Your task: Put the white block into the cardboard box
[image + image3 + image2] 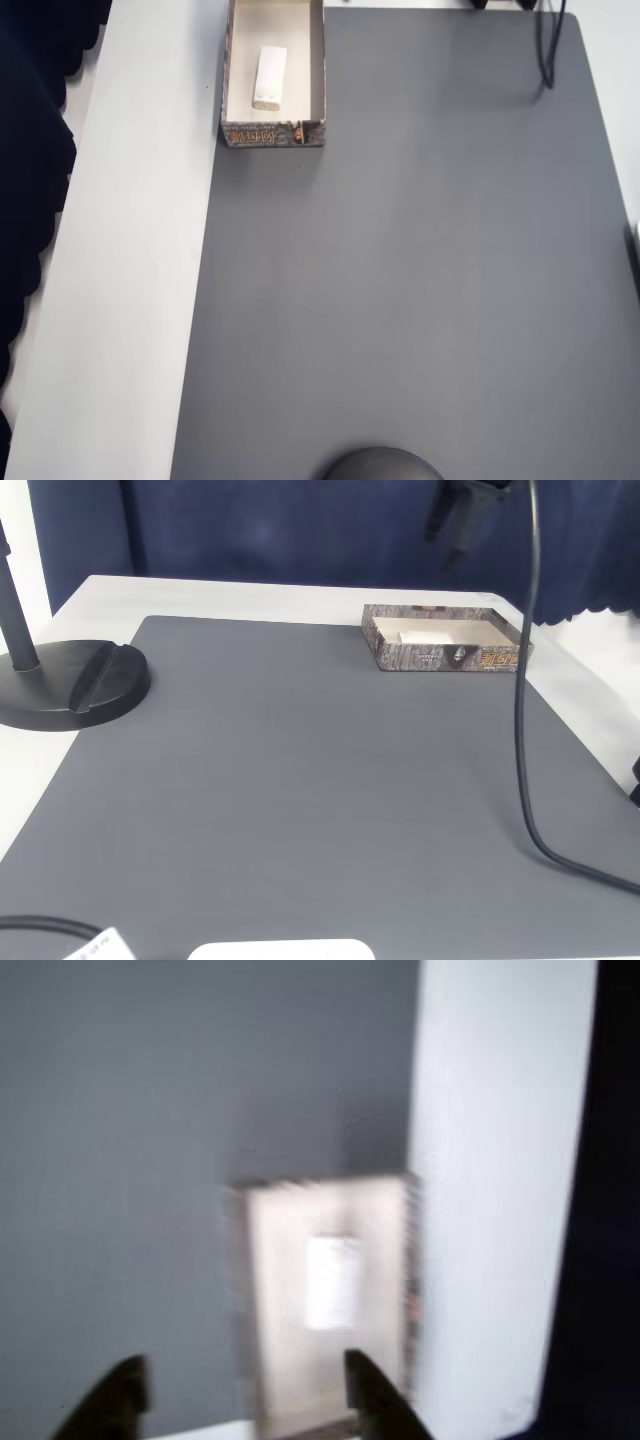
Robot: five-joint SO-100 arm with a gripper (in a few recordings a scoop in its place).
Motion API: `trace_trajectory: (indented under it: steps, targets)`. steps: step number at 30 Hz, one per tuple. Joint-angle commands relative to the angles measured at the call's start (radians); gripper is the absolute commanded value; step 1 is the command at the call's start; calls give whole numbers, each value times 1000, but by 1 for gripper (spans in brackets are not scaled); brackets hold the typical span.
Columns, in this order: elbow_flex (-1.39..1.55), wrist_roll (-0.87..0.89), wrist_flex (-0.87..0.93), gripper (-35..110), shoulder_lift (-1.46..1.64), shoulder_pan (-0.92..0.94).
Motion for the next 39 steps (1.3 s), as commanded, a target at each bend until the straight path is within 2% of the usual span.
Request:
trace_trajectory:
  steps: [1,11,15,17,25,32,39]
  targets:
    - [213,-150,9,17,241,-138]
    - [719,-534,11,-2,687,-465]
    - [851,-603,-6,-2,833,-649]
    - [919,-724,-15,-2,893,-730]
    - [1103,-1029,-61,-2,1025,-971]
    - [1336,-1203,-110,-2,1229,-1086]
    - [1542,-1229,-112,-2,1437,-1106]
